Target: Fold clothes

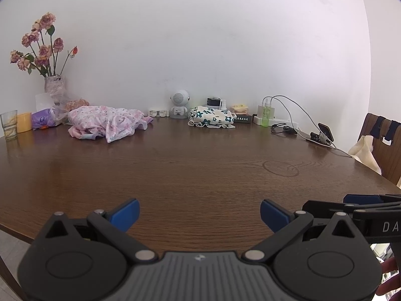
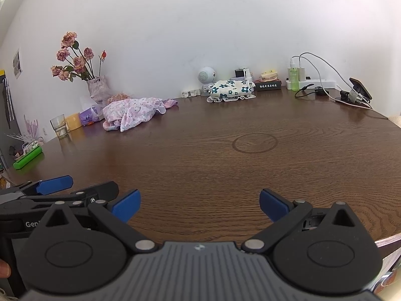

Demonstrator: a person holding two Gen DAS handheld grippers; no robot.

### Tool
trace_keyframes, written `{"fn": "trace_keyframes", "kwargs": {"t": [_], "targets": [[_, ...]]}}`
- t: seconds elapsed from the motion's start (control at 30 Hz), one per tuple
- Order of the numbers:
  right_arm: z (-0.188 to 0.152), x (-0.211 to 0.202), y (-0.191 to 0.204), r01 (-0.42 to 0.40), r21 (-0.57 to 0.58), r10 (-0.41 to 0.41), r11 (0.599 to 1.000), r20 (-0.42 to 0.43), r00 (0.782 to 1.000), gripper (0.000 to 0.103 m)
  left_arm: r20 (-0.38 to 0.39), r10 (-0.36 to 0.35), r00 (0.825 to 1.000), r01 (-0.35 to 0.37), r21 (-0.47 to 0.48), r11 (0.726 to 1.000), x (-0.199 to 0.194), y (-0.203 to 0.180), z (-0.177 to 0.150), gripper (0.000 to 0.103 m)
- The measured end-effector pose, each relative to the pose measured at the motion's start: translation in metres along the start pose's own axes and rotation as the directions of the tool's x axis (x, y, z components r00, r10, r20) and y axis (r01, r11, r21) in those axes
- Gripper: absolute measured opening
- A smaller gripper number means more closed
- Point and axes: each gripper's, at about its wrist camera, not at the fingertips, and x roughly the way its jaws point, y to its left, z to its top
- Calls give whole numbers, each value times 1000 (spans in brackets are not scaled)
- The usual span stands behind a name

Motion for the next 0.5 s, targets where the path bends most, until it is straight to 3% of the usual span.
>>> {"fn": "trace_keyframes", "kwargs": {"t": [0.5], "targets": [[0,2,-1,-6,8,6,1000,-4,1000,103,2,2,1000,-2,0,1000,2,0,0,103]]}}
